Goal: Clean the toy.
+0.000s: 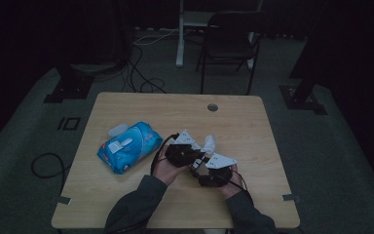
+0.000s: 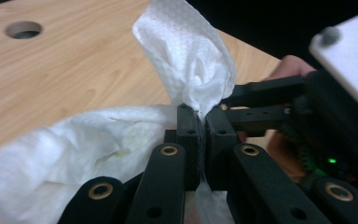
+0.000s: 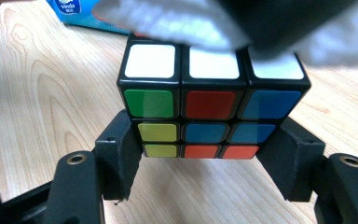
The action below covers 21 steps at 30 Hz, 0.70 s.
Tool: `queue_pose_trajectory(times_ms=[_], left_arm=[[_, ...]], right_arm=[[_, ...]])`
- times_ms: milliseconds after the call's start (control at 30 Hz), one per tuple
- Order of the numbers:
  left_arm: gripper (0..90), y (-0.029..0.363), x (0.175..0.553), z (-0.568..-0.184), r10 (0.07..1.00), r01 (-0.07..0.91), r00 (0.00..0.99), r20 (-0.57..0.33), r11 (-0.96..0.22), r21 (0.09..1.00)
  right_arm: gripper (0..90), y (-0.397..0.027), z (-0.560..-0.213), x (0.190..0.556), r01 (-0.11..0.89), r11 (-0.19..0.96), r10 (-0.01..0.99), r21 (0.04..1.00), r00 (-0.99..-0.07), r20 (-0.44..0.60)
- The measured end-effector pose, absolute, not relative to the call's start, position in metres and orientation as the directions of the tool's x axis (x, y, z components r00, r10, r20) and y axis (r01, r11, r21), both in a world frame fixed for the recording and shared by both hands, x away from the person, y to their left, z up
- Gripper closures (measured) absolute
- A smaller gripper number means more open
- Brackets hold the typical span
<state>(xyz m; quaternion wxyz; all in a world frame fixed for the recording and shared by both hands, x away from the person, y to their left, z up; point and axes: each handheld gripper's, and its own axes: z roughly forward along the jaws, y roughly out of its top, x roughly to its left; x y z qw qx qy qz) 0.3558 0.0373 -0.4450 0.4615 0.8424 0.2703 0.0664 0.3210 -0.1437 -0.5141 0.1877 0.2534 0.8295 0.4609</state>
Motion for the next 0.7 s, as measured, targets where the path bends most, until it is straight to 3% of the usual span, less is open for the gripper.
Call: queue_pose_trajectory(times_ms=[300,700], left_arm=[[87.5,0.06,0.365,-0.44,0.577,0.426,0.802,-0.156,-0.369,0.826],[87.7,0.084,0.37,-0.449,0.584,0.488,0.768,-0.261,-0.272,0.829]], right_arm=[[35.0,-0.147,-0.512,0.321,0.241,0.44,0.597,0.865,-0.798,-0.082],[35.0,-0.153,-0.507,0.32,0.237,0.416,0.605,0.878,-0.793,-0.073]])
